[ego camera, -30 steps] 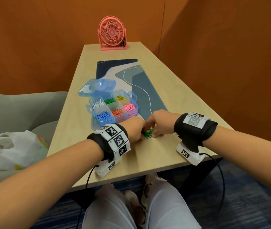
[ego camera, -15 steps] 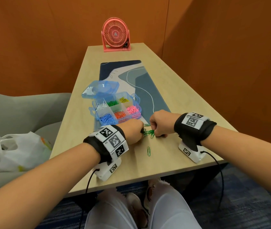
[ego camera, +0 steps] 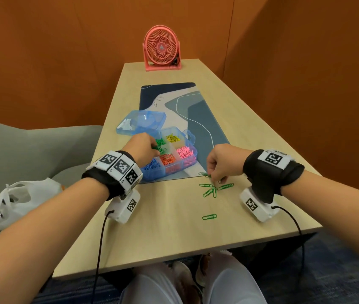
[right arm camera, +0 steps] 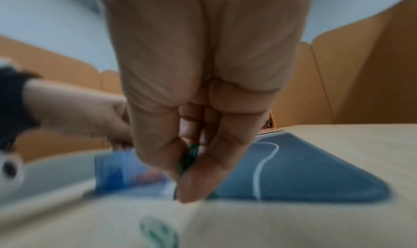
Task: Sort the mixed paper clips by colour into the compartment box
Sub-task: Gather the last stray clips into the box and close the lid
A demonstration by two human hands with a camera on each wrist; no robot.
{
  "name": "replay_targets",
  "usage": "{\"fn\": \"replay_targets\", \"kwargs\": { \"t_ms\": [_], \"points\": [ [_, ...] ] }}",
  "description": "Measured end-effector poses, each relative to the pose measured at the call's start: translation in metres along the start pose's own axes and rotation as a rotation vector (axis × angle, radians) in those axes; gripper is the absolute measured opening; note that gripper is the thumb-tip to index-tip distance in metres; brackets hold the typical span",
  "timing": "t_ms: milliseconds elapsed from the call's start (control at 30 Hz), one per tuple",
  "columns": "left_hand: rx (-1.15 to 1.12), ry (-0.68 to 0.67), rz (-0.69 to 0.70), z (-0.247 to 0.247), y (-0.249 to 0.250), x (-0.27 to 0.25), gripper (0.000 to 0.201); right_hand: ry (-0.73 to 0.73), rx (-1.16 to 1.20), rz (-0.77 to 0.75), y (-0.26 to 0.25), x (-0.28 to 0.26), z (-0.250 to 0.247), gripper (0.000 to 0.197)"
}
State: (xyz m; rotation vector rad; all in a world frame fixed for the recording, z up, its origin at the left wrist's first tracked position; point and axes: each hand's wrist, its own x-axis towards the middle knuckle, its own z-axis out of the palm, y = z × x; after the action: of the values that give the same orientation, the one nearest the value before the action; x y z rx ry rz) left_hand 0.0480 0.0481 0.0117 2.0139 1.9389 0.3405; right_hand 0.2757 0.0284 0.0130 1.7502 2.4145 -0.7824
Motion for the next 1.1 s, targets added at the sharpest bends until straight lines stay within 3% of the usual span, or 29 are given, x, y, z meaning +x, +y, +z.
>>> {"fn": "replay_targets", "kwargs": {
  "t_ms": [133,333,567,667,767,867,1100],
  "points": [
    [-0.055,0.073,-0.048,-0.011,-0.008,0.011,0.026,0.122,0.139,-0.053,-0.019,0.017,-0.023,0.014],
    [-0.044,0.190,-0.059,-0.013,-0.005,0.031,0.021,0.243,0.436,-0.049,-0.051,0.068,-0.046,0.006],
    [0.065,0.084,-0.050,-0.008,-0.005,0.050,0.021,0.221,0.498,0.021,-0.066,0.120,-0.044,0.012],
    [0.050,0.040,-0.041,-0.010,-0.010,0.053,0.031,0.183,0.478,0.000,-0.070,0.131,-0.044,0.009],
    [0.041,-0.018,-0.011,-0.013,-0.014,0.051,0.035,0.162,0.436,-0.009,-0.077,0.135,-0.041,0.003],
    [0.065,-0.050,0.040,-0.016,-0.015,0.044,0.025,0.149,0.388,-0.009,-0.081,0.130,-0.039,0.015],
    [0.122,-0.046,0.200,-0.024,0.012,0.005,0.017,0.182,0.317,-0.062,-0.055,0.071,-0.051,0.012]
  ]
}}
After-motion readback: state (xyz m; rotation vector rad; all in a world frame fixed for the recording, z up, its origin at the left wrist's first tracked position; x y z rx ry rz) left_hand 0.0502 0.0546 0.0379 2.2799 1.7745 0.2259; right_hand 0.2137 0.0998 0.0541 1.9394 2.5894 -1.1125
